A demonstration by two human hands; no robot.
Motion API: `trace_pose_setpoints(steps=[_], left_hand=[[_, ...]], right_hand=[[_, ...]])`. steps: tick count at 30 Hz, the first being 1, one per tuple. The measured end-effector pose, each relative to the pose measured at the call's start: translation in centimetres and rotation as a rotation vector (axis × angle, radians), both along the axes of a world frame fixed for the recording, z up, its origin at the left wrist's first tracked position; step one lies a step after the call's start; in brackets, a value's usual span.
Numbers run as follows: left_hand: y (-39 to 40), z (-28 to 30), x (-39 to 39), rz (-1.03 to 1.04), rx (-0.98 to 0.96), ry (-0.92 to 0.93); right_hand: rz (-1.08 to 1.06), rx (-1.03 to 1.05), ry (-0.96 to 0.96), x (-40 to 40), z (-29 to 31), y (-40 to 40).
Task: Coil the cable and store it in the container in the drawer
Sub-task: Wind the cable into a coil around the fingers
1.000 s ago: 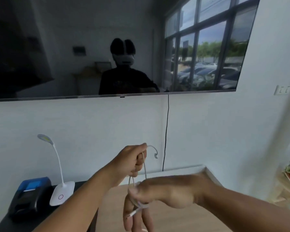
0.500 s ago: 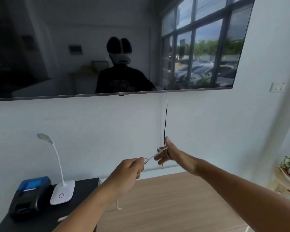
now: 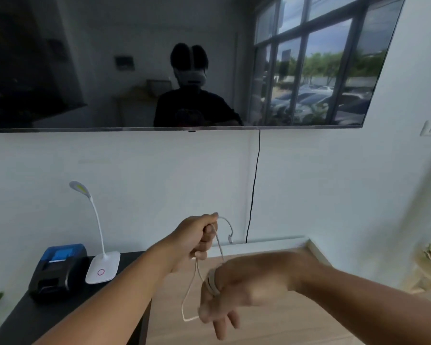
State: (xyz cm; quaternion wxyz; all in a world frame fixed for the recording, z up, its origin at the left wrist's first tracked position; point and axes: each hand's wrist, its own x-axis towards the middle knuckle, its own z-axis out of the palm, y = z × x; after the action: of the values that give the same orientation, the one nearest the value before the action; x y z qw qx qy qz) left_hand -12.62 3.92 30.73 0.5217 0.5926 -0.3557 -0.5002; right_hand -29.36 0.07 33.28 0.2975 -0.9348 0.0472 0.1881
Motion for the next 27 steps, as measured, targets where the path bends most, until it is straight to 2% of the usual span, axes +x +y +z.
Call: trace_pose_setpoints(steps=[2,4,7,10,12,16,18,19,21,23,25,27], left_hand=[[0.2,0.2,0.4,-0.037,-0.024,-0.139],[0.7,0.2,0.3,-0.055,-0.041,-0.259],[1.4,-0.6,0.0,-0.079,-0.046,-0.342],[1.9,-2.0,-0.5,-0.097,-0.022,-0.317],[2.2,-2.5,-0.5,-0.072,-0.001,-0.211],[2.7,-3.6,0.2,0.004,0.030,0.064],[2.8,-4.1,0.3,0.022,0.047,0.147],[2.8,-4.2,0.3,0.021,0.056,0.159],[2.3,-4.0,0.0,0.004,0.071,0.142],[1.6,-3.1,-0.3,-0.007,0.059,0.100],[0.8,-2.2,-0.3,0.021,0.027,0.115],[0.5,-1.0,0.2,0.024,-0.020,0.157]], right_hand=[[-0.021,-0.342,0.074,-0.6,-1.2,-0.6],[-0.122,-0.458,0.125,-1.0,-2.0,-2.0],[-0.394,-0.266,0.091,-1.1,-3.0,-5.0],[-0.632,-0.170,-0.146,-0.8,-2.9,-8.1],[-0.724,0.005,-0.269,-0.3,-2.2,-9.3],[-0.845,0.637,-0.719,-0.6,1.3,-8.8],[-0.699,0.869,-0.896,-1.5,3.3,-7.1],[-0.577,0.935,-0.912,-1.8,4.2,-5.9],[-0.343,0.930,-0.793,-2.1,5.7,-3.0],[-0.110,0.802,-0.497,-1.9,6.5,-0.3],[0.050,0.515,-0.185,-1.4,5.7,0.8],[0.047,0.221,0.053,-1.1,3.9,0.8]])
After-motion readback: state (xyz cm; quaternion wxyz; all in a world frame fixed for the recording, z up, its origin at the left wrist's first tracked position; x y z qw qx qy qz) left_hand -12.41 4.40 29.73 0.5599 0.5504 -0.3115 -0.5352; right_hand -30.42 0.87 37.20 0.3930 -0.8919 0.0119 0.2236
